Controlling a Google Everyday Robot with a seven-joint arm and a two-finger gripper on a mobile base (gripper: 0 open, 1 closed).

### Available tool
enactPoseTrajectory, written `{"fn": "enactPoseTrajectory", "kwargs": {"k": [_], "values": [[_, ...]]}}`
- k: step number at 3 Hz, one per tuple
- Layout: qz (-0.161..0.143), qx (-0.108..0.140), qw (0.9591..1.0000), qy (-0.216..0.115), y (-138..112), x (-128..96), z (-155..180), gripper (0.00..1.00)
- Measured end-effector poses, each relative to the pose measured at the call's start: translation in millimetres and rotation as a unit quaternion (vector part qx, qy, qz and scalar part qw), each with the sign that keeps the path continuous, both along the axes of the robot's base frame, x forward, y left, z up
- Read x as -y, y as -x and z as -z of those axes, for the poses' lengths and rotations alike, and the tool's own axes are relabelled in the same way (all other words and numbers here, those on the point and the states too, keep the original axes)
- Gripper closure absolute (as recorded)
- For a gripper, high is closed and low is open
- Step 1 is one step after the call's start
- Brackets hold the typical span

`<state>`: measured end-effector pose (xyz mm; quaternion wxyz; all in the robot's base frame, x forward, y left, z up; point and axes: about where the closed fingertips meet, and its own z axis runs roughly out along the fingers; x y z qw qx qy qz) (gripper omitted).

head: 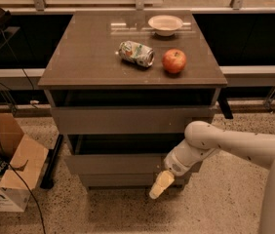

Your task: Open middle drawer

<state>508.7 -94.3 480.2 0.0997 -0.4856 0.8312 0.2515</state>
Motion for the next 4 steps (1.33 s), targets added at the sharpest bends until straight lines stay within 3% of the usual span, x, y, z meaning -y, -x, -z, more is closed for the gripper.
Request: {"fn": "enactPoseTrajectory", "kwargs": {"k": [1, 2, 3, 4], "values": [[-0.014, 0.034, 0.9993, 0.008, 25.5, -3.4, -35.8, 0.0], [-0.019, 0.056, 0.9981, 0.019, 28.0, -3.0, -42.3, 0.0], [0.0, 0.061, 0.9981, 0.009, -24.6, 23.2, -16.0, 0.0], [-0.002, 0.061, 0.9981, 0.01, -20.9, 21.0, -17.2, 0.0]]}}
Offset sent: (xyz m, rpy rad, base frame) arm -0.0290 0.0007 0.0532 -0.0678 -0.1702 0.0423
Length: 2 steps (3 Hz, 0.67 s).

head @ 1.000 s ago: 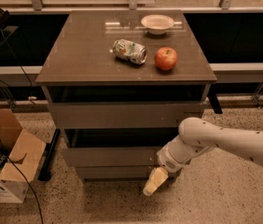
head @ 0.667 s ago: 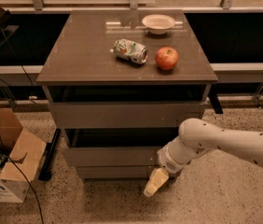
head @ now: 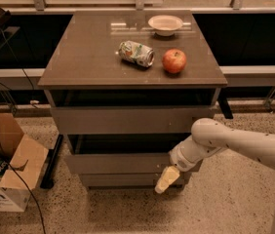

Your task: Open middle drawer

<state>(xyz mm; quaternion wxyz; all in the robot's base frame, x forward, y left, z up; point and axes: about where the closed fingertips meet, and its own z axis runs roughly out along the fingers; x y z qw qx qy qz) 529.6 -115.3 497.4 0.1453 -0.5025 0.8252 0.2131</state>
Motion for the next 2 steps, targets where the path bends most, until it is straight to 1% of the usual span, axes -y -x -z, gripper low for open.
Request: {"fn": "enactPoseTrajectory", "kwargs": {"k": [1, 2], "values": [[0.016, 0.018, 0.9997, -0.007, -17.8, -2.9, 6.6, 0.0], [0.026, 0.044, 0.9987, -0.003, -47.0, -4.3, 9.9, 0.0]]}}
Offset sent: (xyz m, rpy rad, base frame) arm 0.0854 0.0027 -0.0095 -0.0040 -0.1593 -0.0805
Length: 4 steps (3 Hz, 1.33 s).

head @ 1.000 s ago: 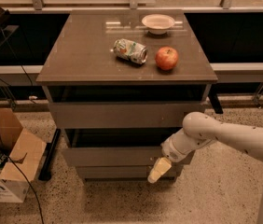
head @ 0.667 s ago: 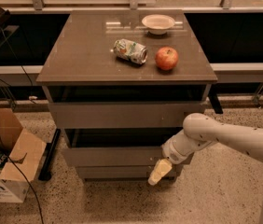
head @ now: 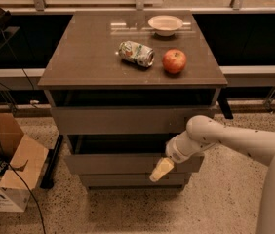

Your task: Open middle drawer

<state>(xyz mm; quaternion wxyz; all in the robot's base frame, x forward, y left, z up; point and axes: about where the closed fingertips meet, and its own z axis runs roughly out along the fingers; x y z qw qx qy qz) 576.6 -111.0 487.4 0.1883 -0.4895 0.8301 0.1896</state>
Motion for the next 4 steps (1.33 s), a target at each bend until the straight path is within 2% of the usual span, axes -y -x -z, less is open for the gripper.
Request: {"fn": "enactPoseTrajectory", "kwargs": {"k": [2, 3, 4], "values": [[0.009, 0.024, 0.9997, 0.003, -26.8, -1.4, 2.4, 0.0], [0.009, 0.024, 0.9997, 0.003, -26.7, -1.4, 2.5, 0.0], [0.016, 0.003, 0.9997, 0.016, -15.4, -3.7, 19.8, 0.0]]}}
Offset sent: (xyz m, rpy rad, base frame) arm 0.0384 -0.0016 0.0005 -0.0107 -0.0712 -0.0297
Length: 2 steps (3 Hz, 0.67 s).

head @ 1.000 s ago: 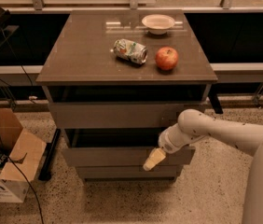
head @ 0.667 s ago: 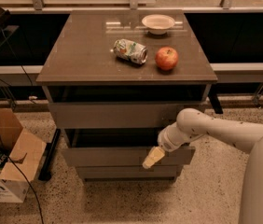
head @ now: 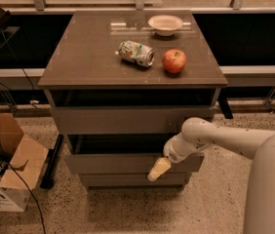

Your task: Open middle drawer

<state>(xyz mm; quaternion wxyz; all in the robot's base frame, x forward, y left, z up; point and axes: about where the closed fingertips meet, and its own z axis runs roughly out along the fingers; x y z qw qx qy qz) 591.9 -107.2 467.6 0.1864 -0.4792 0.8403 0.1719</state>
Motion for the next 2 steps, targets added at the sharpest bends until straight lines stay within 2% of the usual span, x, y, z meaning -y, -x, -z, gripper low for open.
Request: {"fn": "enactPoseTrajectory", "kwargs": {"k": [1, 2], "values": [[0.006, -0.029, 0.9996, 0.005, 10.5, 3.4, 26.6, 0.0], [0.01, -0.052, 0.9986, 0.007, 8.8, 8.1, 49.8, 0.14]]}}
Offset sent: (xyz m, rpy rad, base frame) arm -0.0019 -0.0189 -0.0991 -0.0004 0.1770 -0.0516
